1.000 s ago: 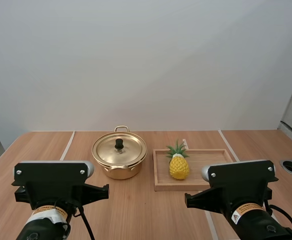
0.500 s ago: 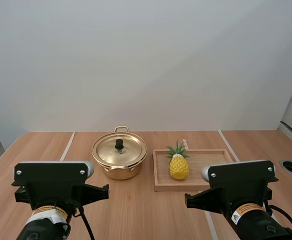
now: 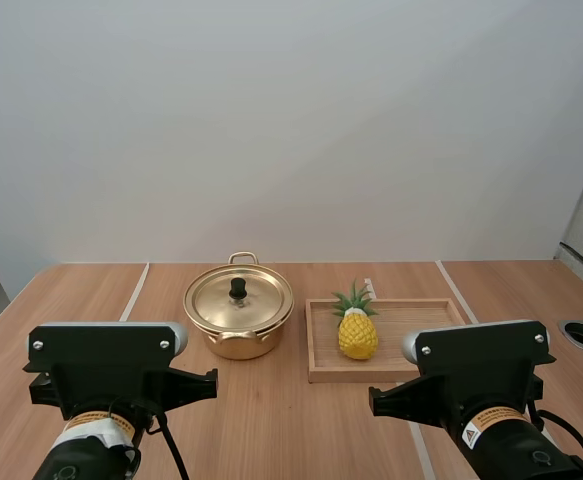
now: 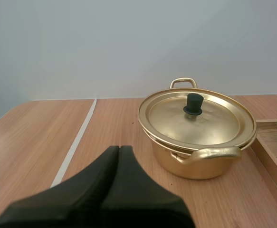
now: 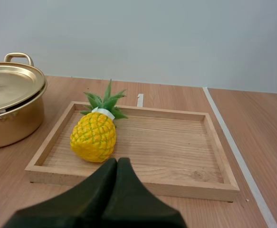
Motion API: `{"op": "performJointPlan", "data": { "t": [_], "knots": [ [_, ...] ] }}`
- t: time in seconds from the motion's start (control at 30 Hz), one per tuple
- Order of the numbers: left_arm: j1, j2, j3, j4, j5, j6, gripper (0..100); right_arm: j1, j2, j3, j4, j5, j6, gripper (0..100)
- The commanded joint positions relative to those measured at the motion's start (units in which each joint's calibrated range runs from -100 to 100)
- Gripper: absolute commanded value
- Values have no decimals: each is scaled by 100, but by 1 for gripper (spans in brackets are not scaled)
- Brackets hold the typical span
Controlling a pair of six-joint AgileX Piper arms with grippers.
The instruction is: Open the pot, put the grape inside, and close it
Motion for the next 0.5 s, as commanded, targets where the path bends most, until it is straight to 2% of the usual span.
{"op": "performJointPlan", "data": {
  "t": [0.0,0.47],
  "knots": [
    [-13,-32,0,-109,-133,-44,0,-22,-43,13,-4,-225,1,0],
    [-13,-32,0,-109,-59,-44,0,-22,-43,13,-4,-225,1,0]
  ]
}}
